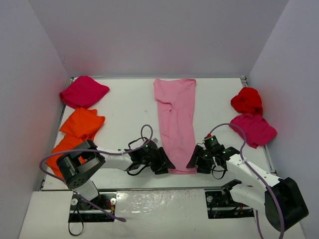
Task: Fold and stack the t-shirts
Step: Fold the tshirt
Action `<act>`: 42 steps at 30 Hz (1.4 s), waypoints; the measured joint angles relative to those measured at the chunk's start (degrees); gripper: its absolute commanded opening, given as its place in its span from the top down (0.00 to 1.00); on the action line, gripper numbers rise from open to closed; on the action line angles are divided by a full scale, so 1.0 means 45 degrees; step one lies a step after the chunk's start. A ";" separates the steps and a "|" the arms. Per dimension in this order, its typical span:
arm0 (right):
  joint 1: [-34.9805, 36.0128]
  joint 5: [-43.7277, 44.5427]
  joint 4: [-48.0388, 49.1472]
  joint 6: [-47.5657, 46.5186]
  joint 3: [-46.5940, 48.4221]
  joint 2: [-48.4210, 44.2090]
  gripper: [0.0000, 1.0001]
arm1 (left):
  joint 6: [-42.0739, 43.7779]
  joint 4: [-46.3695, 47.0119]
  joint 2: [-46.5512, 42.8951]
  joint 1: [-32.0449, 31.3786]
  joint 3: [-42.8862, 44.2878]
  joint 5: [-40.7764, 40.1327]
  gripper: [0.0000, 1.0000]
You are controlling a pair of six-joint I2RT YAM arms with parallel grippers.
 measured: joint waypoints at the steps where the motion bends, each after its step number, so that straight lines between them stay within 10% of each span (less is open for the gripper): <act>1: 0.0000 0.0000 0.0004 0.0000 0.0000 0.0000 0.48 | -0.0049 0.0229 0.0123 0.0000 0.0000 0.0052 0.60; 42: 0.0000 0.0078 0.0000 -0.0039 -0.0068 -0.0112 0.52 | -0.0126 -0.0748 -0.0343 0.0000 0.0043 -0.0283 0.60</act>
